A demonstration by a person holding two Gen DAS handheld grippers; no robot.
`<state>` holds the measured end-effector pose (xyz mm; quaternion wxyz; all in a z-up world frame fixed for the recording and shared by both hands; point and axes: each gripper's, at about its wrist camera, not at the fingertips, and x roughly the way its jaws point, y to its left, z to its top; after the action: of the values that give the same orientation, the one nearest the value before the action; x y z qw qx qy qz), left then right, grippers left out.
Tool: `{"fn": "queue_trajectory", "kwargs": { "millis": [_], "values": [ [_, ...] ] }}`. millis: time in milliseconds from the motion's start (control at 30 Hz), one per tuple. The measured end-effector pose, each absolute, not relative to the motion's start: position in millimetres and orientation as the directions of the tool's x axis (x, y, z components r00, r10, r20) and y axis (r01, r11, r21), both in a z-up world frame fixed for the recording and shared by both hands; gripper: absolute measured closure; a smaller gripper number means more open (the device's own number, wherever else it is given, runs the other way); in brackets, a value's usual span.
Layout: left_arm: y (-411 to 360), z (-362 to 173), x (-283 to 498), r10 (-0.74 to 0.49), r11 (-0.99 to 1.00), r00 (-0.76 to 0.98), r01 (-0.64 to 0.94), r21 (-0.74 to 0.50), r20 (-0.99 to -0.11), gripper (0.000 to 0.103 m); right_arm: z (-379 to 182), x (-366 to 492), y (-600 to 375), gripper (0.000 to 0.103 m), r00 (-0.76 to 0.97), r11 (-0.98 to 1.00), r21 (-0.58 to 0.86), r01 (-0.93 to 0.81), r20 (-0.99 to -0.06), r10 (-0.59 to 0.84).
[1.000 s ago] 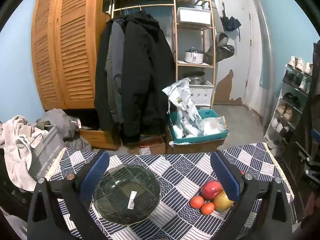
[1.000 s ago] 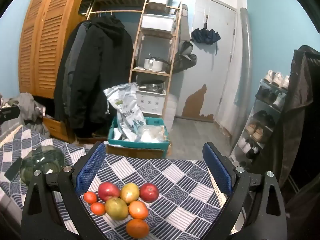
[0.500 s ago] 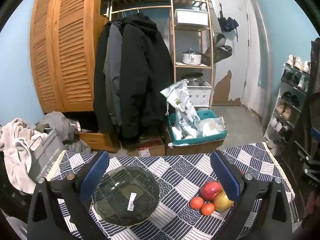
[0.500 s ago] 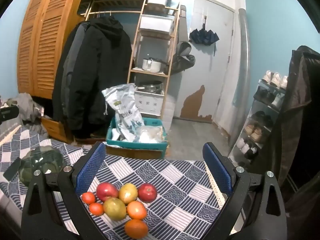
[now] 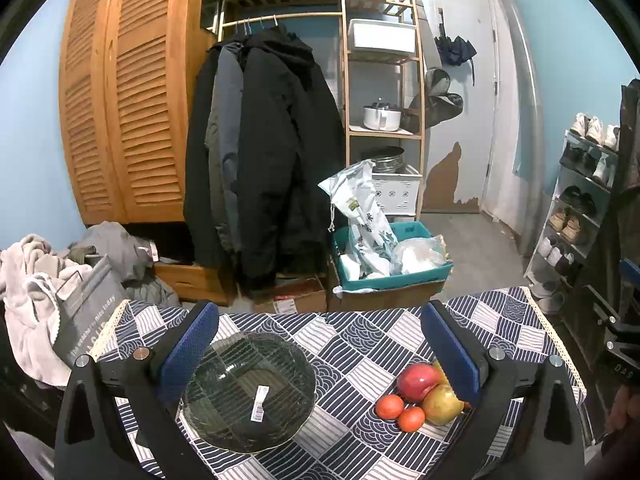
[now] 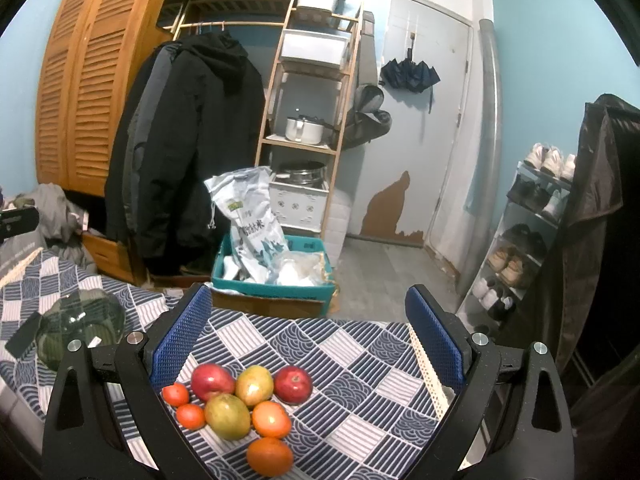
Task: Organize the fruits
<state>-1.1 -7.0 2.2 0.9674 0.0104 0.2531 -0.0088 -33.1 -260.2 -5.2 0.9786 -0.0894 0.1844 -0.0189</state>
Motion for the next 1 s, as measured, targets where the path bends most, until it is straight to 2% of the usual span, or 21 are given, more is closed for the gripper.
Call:
{"fn": "queue_trajectory", "kwargs": {
  "millis": [1000],
  "values": [
    [-14.6,6.7,-1.1,-0.021,1.000,0.876,0.028,0.006,-0.483,0.001,-6.1,-32.8,-257.8,0.007,0.931,0.982,-0.187,0.002,-0.359,-0.070]
  ]
}}
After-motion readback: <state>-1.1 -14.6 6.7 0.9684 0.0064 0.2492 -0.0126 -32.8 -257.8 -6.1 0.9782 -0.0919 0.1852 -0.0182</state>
